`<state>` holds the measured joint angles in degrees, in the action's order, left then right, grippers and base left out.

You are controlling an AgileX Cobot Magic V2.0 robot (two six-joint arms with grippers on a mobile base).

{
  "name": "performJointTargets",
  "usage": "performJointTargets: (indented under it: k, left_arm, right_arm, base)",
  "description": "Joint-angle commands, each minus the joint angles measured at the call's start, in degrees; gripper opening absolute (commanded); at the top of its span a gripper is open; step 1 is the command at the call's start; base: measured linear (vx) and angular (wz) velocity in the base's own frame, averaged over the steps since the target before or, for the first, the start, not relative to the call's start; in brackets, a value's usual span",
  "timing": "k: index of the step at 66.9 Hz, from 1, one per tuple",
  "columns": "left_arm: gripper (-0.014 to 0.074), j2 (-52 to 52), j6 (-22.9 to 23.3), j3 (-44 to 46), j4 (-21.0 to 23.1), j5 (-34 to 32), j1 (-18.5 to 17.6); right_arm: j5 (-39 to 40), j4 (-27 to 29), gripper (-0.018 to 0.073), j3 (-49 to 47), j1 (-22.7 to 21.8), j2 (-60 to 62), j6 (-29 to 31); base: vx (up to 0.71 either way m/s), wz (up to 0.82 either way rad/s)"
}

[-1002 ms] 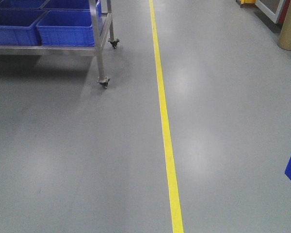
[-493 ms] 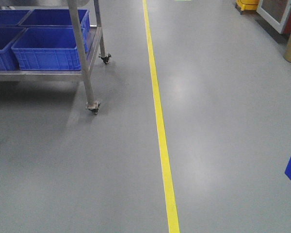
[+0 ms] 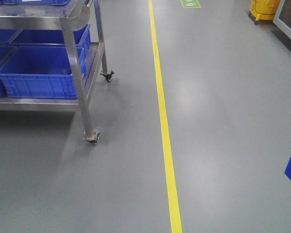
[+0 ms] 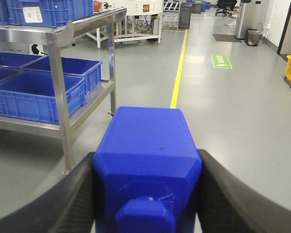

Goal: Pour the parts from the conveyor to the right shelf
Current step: 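Drive along the yellow floor line carrying the block, then drive down the aisle between shelves of blue bins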

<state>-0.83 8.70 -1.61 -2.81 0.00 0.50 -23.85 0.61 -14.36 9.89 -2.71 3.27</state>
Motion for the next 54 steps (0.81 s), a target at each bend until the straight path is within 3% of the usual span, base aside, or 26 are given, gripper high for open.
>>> performJointTargets:
  k: [1, 33, 54]
  left_arm:
    - [-0.0006, -0.6, 0.39, -1.54, 0.51, -4.52, -0.12]
    - [-0.0006, -0.6, 0.39, -1.54, 0.51, -4.52, -0.12]
    - [-0.0006, -0.6, 0.39, -1.54, 0.51, -4.52, -0.12]
  right_arm:
    - [4.83, -0.21, -0.0001, -1.63, 0.03, -0.69, 0.48]
    - [4.83, -0.21, -0.0001, -1.63, -0.02, -0.69, 0.48]
    - [4.83, -0.21, -0.0001, -1.63, -0.02, -0.69, 0.48]
  base:
    - [0.58, 0.02]
    - [0.53, 0.05]
    - [0.41, 0.53]
